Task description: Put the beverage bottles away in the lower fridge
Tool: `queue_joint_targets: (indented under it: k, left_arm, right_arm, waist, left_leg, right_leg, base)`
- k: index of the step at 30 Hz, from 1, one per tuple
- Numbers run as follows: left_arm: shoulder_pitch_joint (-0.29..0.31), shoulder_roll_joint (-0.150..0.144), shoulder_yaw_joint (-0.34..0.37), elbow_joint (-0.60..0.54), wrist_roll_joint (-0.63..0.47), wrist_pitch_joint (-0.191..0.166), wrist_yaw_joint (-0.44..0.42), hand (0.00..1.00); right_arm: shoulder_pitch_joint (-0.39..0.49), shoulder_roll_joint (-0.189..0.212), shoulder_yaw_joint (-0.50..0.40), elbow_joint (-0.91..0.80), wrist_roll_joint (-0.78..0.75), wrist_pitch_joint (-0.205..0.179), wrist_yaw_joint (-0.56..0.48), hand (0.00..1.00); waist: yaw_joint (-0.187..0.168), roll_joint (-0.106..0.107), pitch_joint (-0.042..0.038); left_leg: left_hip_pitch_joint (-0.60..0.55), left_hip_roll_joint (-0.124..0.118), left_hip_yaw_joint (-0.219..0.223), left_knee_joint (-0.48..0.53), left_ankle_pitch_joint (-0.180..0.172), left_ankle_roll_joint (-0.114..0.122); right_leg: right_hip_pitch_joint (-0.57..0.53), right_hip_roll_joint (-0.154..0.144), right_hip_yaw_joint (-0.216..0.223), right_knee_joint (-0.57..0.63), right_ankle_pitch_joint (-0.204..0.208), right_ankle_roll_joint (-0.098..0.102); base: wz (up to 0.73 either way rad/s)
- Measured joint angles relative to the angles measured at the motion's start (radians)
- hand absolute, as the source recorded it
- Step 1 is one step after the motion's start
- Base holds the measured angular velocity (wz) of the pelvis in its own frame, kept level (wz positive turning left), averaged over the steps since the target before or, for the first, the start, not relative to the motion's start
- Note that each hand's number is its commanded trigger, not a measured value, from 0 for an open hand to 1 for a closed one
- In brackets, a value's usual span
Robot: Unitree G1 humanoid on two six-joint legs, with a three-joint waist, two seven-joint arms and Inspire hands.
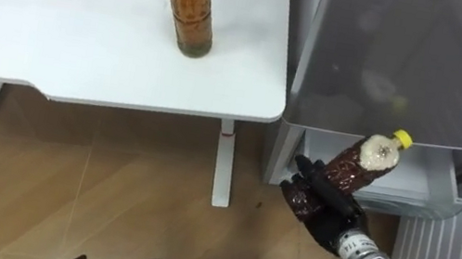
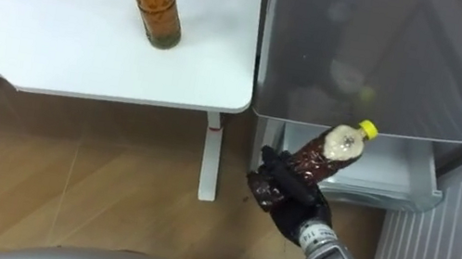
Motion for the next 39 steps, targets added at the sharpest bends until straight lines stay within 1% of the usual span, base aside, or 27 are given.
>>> queue_joint_targets:
  k: [3, 7, 10, 11, 13, 16, 22, 25, 27, 28, 31, 34, 37, 39]
  left_arm:
    - [0.006, -0.002, 0.002, 0.0, 0.0, 0.0, -0.002, 0.0]
    - [0.016, -0.003, 0.005, -0.001, 0.0, -0.006, -0.007, 0.0]
    - [0.02, -0.004, 0.008, -0.001, 0.001, -0.006, -0.011, 0.0]
    - [0.021, -0.004, 0.008, -0.001, 0.001, -0.006, -0.01, 0.0]
    - [0.024, -0.005, 0.008, 0.0, 0.001, -0.006, -0.01, 0.0]
    - [0.031, -0.005, 0.009, 0.0, 0.003, -0.001, -0.01, 0.0]
    - [0.053, -0.005, 0.02, -0.002, 0.021, 0.005, -0.01, 0.0]
    - [0.063, -0.005, 0.026, -0.002, 0.025, 0.009, -0.013, 0.0]
    - [0.069, -0.005, 0.041, -0.002, 0.067, 0.01, -0.018, 0.0]
    - [0.074, -0.004, 0.049, -0.003, 0.099, 0.016, -0.021, 0.0]
    - [0.078, -0.003, 0.048, -0.004, 0.13, 0.036, -0.024, 0.0]
    - [0.081, -0.002, 0.046, -0.004, 0.13, 0.05, -0.024, 0.0]
    - [0.085, -0.002, 0.047, -0.004, 0.148, 0.061, -0.038, 0.0]
    - [0.077, -0.003, 0.046, -0.004, 0.154, 0.067, -0.044, 0.0]
  right_arm:
    - [0.0, 0.005, -0.028, -0.008, 0.086, -0.004, -0.019, 1.0]
    - [0.0, 0.013, -0.059, -0.011, 0.211, -0.035, -0.06, 1.0]
    - [0.0, 0.011, -0.075, -0.004, 0.278, -0.048, -0.075, 1.0]
    - [0.0, 0.011, -0.084, 0.005, 0.297, -0.049, -0.076, 1.0]
    - [0.0, 0.013, -0.097, 0.013, 0.313, -0.049, -0.09, 1.0]
    - [0.0, 0.013, -0.099, 0.02, 0.339, -0.061, -0.112, 1.0]
    - [0.0, 0.013, -0.101, 0.037, 0.374, -0.062, -0.127, 1.0]
    - [-0.001, 0.02, -0.123, 0.056, 0.376, -0.061, -0.143, 1.0]
    - [-0.006, 0.035, -0.147, 0.067, 0.377, -0.062, -0.148, 1.0]
    - [-0.009, 0.035, -0.15, 0.074, 0.378, -0.062, -0.148, 1.0]
    - [-0.039, 0.034, -0.161, 0.125, 0.39, -0.061, -0.15, 1.0]
    - [-0.047, 0.034, -0.175, 0.136, 0.413, -0.061, -0.164, 1.0]
    - [-0.089, 0.034, -0.186, 0.199, 0.422, -0.063, -0.171, 1.0]
    - [-0.118, 0.032, -0.197, 0.233, 0.426, -0.069, -0.18, 1.0]
  waist:
    - [-0.004, -0.002, -0.0008]
    - [0.0, -0.003, -0.0011]
    - [0.003, -0.004, -0.0003]
    - [0.003, -0.007, 0.0018]
    - [0.005, -0.007, 0.0014]
    - [0.004, -0.008, 0.0019]
    - [0.002, -0.01, 0.0013]
    - [0.004, -0.012, 0.002]
    - [0.004, -0.014, 0.0037]
    - [0.004, -0.016, 0.0045]
    - [0.002, -0.017, 0.0062]
    - [0.003, -0.014, 0.0046]
    - [0.002, -0.008, 0.0032]
    - [0.003, 0.003, -0.0015]
  left_leg:
    - [0.003, 0.0, 0.002, 0.002, 0.0, 0.0]
    - [0.003, 0.0, 0.003, 0.004, 0.0, 0.0]
    - [0.005, 0.001, 0.003, 0.007, 0.0, 0.0]
    - [0.005, 0.0, 0.003, 0.007, 0.0, 0.0]
    - [0.003, 0.0, 0.003, 0.007, 0.0, 0.0]
    - [0.002, 0.0, 0.0, 0.008, 0.0, 0.001]
    - [0.004, -0.003, -0.005, 0.014, 0.0, 0.001]
    - [0.005, -0.004, -0.008, 0.016, 0.0, 0.001]
    - [0.005, -0.004, -0.009, 0.019, 0.0, 0.001]
    - [0.005, -0.005, -0.01, 0.021, 0.0, 0.001]
    - [0.0, -0.005, -0.013, 0.027, 0.0, 0.001]
    - [-0.016, -0.006, -0.021, 0.034, 0.0, 0.001]
    - [-0.043, -0.005, -0.023, 0.047, 0.0, 0.001]
    - [-0.07, -0.004, -0.024, 0.057, 0.0, 0.001]
  right_leg:
    - [0.003, -0.001, 0.0, 0.003, 0.0, 0.0]
    - [0.003, -0.002, -0.007, 0.006, 0.0, 0.0]
    - [0.002, -0.003, -0.013, 0.012, 0.0, 0.0]
    - [0.002, -0.004, -0.014, 0.013, 0.0, 0.0]
    - [0.002, -0.004, -0.016, 0.013, 0.0, 0.0]
    - [0.002, -0.004, -0.016, 0.012, 0.0, 0.0]
    - [0.008, -0.006, -0.016, 0.009, -0.003, 0.003]
    - [0.012, -0.007, -0.016, 0.01, -0.004, 0.004]
    - [0.016, -0.007, -0.015, 0.01, -0.005, 0.004]
    - [0.017, -0.007, -0.015, 0.009, -0.008, 0.003]
    - [0.016, -0.007, -0.018, 0.009, -0.013, 0.002]
    - [0.0, -0.007, -0.025, 0.012, -0.014, 0.001]
    - [-0.018, -0.007, -0.029, 0.015, -0.013, -0.001]
    - [-0.039, -0.008, -0.032, 0.02, -0.011, -0.002]
  base:
    - [0.0]
    - [0.0]
    - [0.0]
    - [0.0]
    - [0.0]
    - [0.0]
    - [0.02]
    - [0.06]
    - [0.07]
    - [0.0]
    - [0.04]
    - [0.08]
    - [0.05]
    - [0.05]
